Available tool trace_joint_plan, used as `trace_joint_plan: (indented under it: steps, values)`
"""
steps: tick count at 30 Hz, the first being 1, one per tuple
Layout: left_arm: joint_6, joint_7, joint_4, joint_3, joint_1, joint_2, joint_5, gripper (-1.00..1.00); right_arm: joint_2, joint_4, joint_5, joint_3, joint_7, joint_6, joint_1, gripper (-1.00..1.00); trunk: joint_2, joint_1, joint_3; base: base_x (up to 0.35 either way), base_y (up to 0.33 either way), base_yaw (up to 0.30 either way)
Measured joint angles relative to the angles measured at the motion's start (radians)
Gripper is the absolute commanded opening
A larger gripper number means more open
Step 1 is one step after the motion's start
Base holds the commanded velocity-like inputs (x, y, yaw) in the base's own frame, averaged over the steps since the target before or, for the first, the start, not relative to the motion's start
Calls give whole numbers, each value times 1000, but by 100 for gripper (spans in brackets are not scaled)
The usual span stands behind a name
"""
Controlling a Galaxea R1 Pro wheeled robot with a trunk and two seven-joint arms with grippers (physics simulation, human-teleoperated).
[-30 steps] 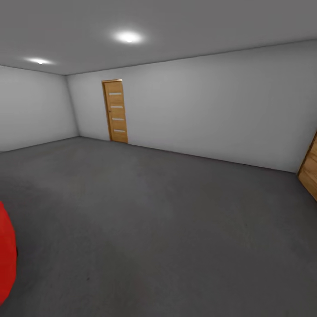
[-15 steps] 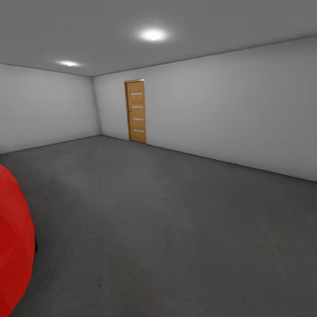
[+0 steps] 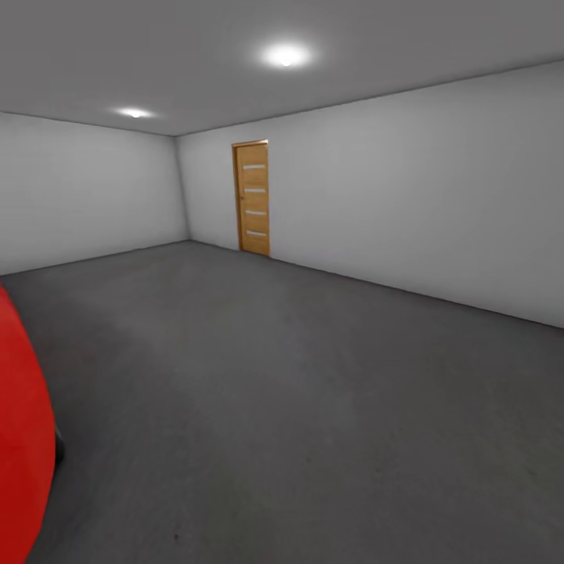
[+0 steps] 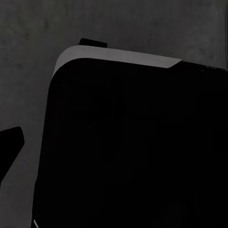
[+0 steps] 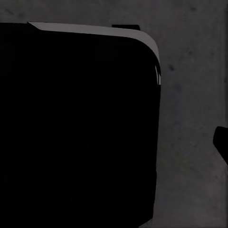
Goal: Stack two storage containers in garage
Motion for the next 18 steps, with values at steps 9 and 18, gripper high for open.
trace_joint_plan:
  steps: [9,18]
  values:
    - [0,0,1,0,0,0,0,100,-2,0,2,2,0,0,0,100,0,0,0,324,0,0]
    - [0,0,1,0,0,0,0,100,-3,0,3,4,1,3,0,100,0,0,0,324,0,0]
